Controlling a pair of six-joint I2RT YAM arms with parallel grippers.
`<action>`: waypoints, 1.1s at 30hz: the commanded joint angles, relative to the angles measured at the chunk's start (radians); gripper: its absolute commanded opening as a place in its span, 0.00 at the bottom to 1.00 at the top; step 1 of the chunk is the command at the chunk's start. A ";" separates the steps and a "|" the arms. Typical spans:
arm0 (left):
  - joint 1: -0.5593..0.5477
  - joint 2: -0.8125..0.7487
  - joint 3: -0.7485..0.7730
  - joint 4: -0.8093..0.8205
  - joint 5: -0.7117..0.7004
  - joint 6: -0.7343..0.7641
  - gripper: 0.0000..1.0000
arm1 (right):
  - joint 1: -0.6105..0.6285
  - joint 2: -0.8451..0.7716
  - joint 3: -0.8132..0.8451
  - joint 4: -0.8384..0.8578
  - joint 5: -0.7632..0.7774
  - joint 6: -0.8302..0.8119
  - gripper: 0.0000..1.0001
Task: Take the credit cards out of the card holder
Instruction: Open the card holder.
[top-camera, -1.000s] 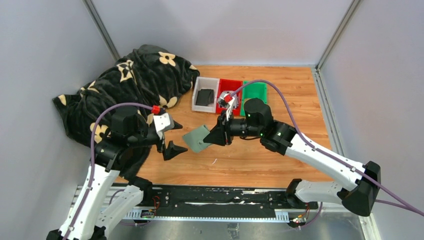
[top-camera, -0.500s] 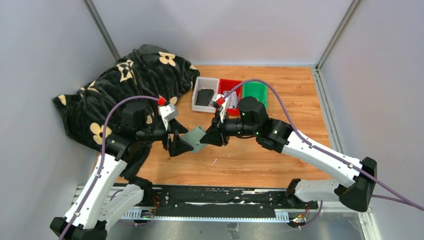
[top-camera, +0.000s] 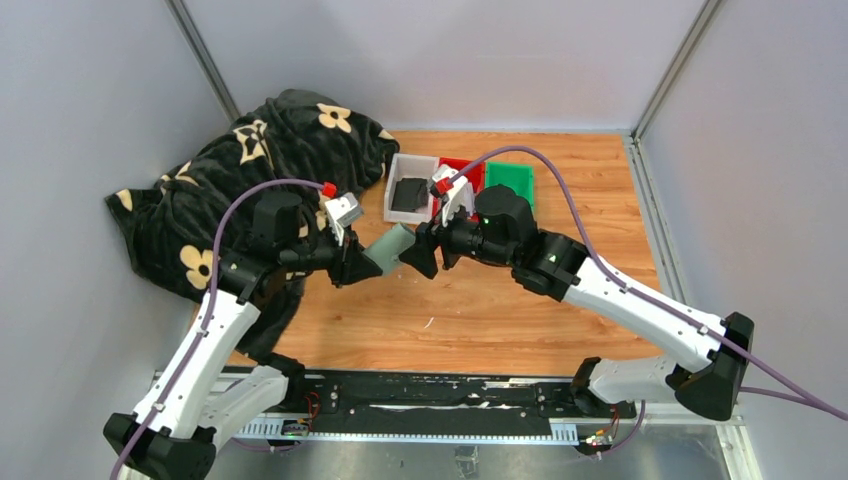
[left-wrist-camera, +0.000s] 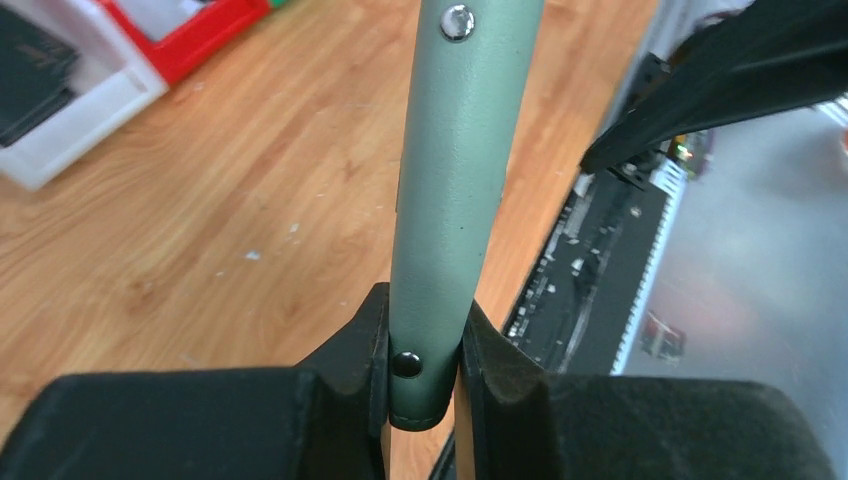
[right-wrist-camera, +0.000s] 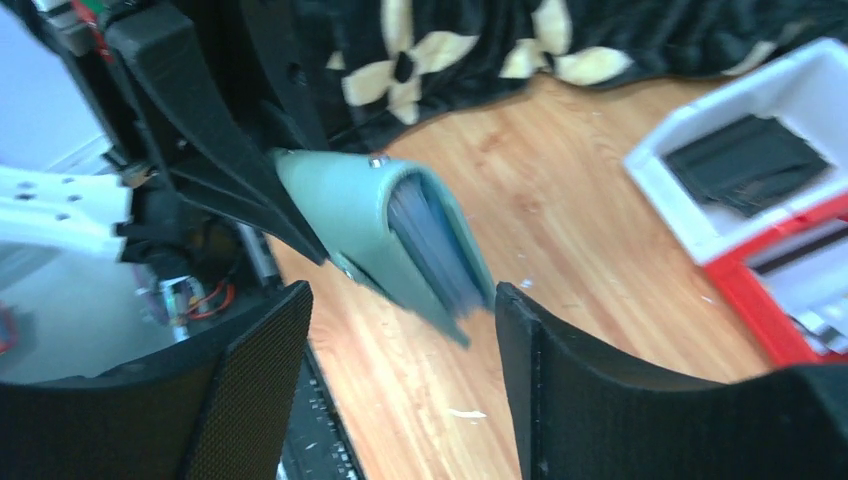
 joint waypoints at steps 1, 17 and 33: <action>0.005 0.013 0.026 0.111 -0.208 -0.146 0.00 | 0.019 -0.032 0.020 -0.031 0.286 0.044 0.73; 0.005 0.004 0.050 0.156 -0.265 -0.410 0.00 | 0.209 0.120 0.126 0.034 0.503 -0.068 0.63; 0.004 -0.034 0.051 0.164 -0.150 -0.542 0.00 | 0.213 0.222 0.202 0.010 0.566 -0.149 0.41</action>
